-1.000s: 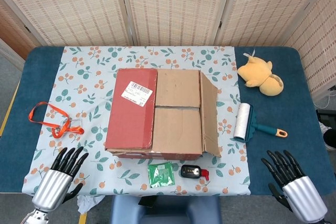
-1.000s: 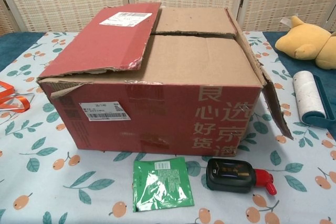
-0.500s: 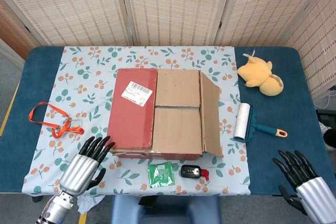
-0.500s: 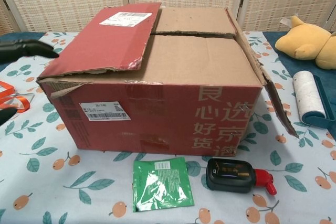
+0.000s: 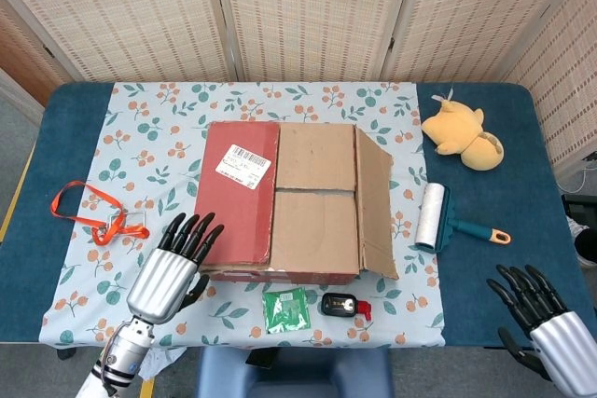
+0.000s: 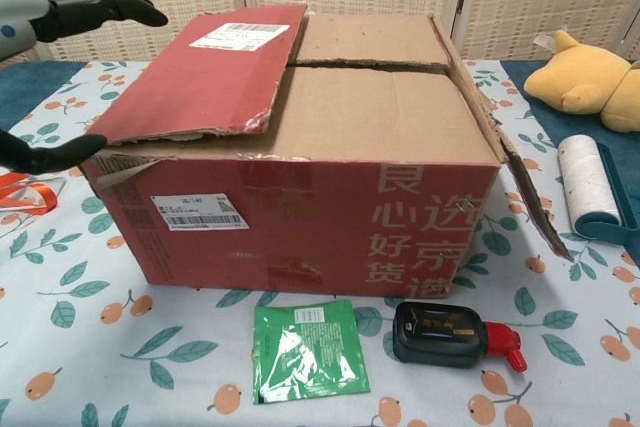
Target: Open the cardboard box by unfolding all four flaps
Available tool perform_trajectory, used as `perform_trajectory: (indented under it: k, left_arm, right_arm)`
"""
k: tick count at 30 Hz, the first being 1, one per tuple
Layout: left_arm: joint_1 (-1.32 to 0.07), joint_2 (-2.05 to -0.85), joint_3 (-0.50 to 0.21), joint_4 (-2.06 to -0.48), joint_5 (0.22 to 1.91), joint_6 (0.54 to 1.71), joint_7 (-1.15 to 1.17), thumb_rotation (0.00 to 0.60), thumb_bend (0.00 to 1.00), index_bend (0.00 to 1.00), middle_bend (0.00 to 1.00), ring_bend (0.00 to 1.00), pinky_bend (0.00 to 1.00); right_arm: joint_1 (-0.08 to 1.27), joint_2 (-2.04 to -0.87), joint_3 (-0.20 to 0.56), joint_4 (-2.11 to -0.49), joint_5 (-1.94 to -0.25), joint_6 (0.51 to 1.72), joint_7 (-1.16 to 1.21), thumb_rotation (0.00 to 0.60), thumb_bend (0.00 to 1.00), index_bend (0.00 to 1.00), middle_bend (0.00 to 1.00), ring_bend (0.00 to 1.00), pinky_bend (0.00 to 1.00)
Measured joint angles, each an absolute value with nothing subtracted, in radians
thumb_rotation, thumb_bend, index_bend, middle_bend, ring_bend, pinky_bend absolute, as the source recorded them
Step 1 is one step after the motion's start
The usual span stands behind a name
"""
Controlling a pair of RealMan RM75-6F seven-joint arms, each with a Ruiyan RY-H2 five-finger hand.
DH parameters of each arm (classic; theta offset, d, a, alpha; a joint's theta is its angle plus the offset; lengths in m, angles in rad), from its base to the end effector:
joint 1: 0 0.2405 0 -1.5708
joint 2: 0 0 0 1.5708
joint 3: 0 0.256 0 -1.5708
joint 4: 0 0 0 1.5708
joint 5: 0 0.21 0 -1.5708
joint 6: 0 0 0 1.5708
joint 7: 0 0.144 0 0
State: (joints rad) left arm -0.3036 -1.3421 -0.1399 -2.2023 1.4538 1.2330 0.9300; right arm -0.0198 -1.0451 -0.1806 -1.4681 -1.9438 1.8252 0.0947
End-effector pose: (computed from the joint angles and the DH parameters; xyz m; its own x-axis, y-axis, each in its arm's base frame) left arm -0.1019 0.2037 0.0756 0.5224 0.0044 0.8527 0.7787 -0.4100 -0.4749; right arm -0.2946 -0.0899 0.1809 0.4316 0.0116 0.9020 -0.8388 -0.3627 0.4060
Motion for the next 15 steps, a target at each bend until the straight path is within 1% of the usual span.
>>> perform_trajectory:
  k: [2,4,10,15]
  left_arm:
    - [-0.323,-1.376,-0.148,-2.199,1.429,1.233,0.962,0.6,0.36,0.0,0.0,0.0,0.0]
    - [-0.35,-1.412,-0.161,-2.195,1.398,1.231,0.991,0.6,0.36,0.0,0.0,0.0,0.0]
    - [-0.41,-1.493,-0.205,-2.176,1.334,1.251,1.082,0.6,0.35,0.0,0.0,0.0,0.0]
    - [-0.442,-1.541,-0.212,-2.165,1.287,1.288,1.152,0.6,0.35,0.0,0.0,0.0,0.01]
  right_arm:
    - [-0.019,-1.042,-0.177,-1.469,-1.938,1.822,0.105,0.6,0.51,0.0,0.0,0.0,0.0]
    - [-0.017,-1.038,-0.171,-1.469,-1.929,1.815,0.116,0.6,0.51,0.0,0.0,0.0,0.0]
    - [-0.02,-1.034,-0.163,-1.469,-1.922,1.805,0.119,0.6,0.51,0.0,0.0,0.0,0.0]
    - [-0.023,-1.032,-0.156,-1.478,-1.915,1.794,0.114,0.6,0.51,0.0,0.0,0.0,0.0]
